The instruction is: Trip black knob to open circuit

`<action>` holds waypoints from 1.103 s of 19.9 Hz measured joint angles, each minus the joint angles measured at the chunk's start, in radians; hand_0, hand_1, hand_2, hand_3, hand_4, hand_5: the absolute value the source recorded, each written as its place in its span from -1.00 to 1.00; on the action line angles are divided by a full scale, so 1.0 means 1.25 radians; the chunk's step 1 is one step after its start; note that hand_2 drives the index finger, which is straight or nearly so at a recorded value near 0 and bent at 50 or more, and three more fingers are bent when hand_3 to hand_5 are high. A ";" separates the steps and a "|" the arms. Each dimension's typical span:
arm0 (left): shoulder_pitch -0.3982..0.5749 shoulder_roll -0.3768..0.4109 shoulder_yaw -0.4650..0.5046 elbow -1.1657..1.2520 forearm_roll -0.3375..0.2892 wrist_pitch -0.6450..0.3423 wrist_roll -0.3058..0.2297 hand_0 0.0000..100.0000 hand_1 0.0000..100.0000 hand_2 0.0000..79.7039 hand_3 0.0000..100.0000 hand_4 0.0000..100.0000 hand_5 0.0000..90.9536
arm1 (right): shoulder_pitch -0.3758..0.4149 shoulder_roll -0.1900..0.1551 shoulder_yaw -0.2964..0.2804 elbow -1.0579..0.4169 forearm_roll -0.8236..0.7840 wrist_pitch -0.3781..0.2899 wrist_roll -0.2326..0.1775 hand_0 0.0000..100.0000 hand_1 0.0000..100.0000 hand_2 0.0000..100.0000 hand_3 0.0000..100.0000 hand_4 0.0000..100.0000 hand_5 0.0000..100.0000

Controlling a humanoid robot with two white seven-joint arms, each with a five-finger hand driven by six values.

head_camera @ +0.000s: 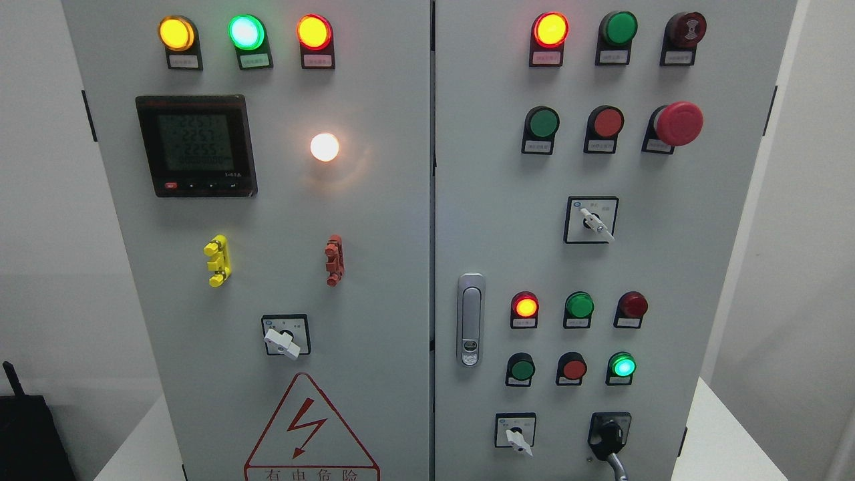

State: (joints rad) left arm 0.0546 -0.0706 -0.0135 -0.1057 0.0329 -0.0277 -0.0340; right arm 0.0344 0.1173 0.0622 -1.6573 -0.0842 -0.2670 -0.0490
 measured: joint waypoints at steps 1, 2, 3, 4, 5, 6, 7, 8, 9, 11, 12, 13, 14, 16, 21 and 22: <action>0.000 0.000 0.000 0.000 0.000 0.000 0.000 -0.76 -0.22 -1.00 -1.00 -1.00 -1.00 | 0.000 0.000 0.000 0.000 0.000 0.000 -0.001 1.00 0.76 -1.00 1.00 0.98 0.95; 0.000 0.000 0.000 0.000 0.000 0.000 0.000 -0.76 -0.22 -1.00 -1.00 -1.00 -1.00 | 0.000 0.000 0.000 0.000 0.000 0.000 -0.001 1.00 0.76 -1.00 1.00 0.98 0.95; 0.000 0.000 0.000 0.000 0.000 0.000 0.000 -0.76 -0.22 -1.00 -1.00 -1.00 -1.00 | 0.000 0.000 0.001 0.000 0.000 0.000 -0.001 1.00 0.76 -1.00 1.00 0.98 0.95; 0.000 0.000 0.000 0.000 0.000 0.000 0.000 -0.76 -0.22 -1.00 -1.00 -1.00 -1.00 | 0.000 0.000 0.001 0.000 0.000 0.000 -0.002 1.00 0.76 -1.00 1.00 0.98 0.95; 0.000 0.000 0.000 0.000 0.000 0.000 0.000 -0.76 -0.22 -1.00 -1.00 -1.00 -1.00 | 0.000 0.000 0.002 0.000 0.000 0.000 -0.002 1.00 0.76 -1.00 1.00 0.98 0.95; 0.000 0.000 0.000 0.000 0.000 0.000 0.000 -0.76 -0.22 -1.00 -1.00 -1.00 -1.00 | 0.000 0.000 0.002 0.000 0.000 0.000 -0.002 1.00 0.76 -1.00 1.00 0.98 0.95; 0.000 0.000 0.000 0.000 0.000 0.000 0.000 -0.76 -0.22 -1.00 -1.00 -1.00 -1.00 | 0.000 0.000 0.002 0.000 0.000 0.000 -0.002 1.00 0.76 -1.00 1.00 0.98 0.95; 0.000 0.000 0.000 0.000 0.000 0.000 0.000 -0.76 -0.22 -1.00 -1.00 -1.00 -1.00 | 0.000 0.000 0.002 0.000 0.000 0.000 -0.003 1.00 0.76 -1.00 1.00 0.98 0.95; 0.000 0.000 0.000 0.000 0.000 0.000 0.000 -0.76 -0.22 -1.00 -1.00 -1.00 -1.00 | -0.001 0.000 0.002 0.000 0.000 0.000 -0.003 1.00 0.76 -1.00 1.00 0.98 0.95; 0.000 0.000 0.000 0.000 0.000 0.000 0.000 -0.76 -0.22 -1.00 -1.00 -1.00 -1.00 | -0.001 0.000 0.002 0.000 0.000 0.000 -0.003 1.00 0.77 -1.00 1.00 0.97 0.95; 0.000 0.000 0.000 0.000 0.000 0.000 0.000 -0.76 -0.22 -1.00 -1.00 -1.00 -1.00 | -0.001 0.000 0.002 0.000 0.000 0.000 -0.003 1.00 0.77 -1.00 1.00 0.97 0.95; 0.000 0.000 0.000 0.000 0.000 0.000 0.000 -0.76 -0.22 -1.00 -1.00 -1.00 -1.00 | -0.001 0.000 0.002 0.000 0.000 0.000 -0.003 1.00 0.77 -1.00 1.00 0.97 0.95; 0.000 0.000 0.000 0.000 0.000 0.000 0.000 -0.76 -0.22 -1.00 -1.00 -1.00 -1.00 | -0.001 0.000 0.002 0.000 0.000 0.000 -0.003 1.00 0.77 -1.00 1.00 0.97 0.95; 0.000 0.000 0.000 0.000 0.000 0.000 0.000 -0.76 -0.22 -1.00 -1.00 -1.00 -1.00 | -0.001 -0.001 0.002 0.000 0.000 0.000 -0.003 1.00 0.77 -1.00 1.00 0.97 0.95; 0.000 0.000 0.000 0.000 0.000 0.000 0.000 -0.76 -0.22 -1.00 -1.00 -1.00 -1.00 | -0.001 -0.004 0.002 0.000 0.000 0.000 -0.004 1.00 0.77 -1.00 1.00 0.97 0.94; 0.000 0.000 0.000 0.000 0.000 0.000 0.000 -0.76 -0.22 -1.00 -1.00 -1.00 -1.00 | -0.001 -0.004 0.002 0.000 0.000 0.000 -0.004 1.00 0.78 -1.00 1.00 0.97 0.94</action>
State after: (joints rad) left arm 0.0546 -0.0706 -0.0135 -0.1057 0.0329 -0.0277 -0.0340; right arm 0.0338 0.1123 0.0651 -1.6571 -0.0843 -0.2670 -0.0534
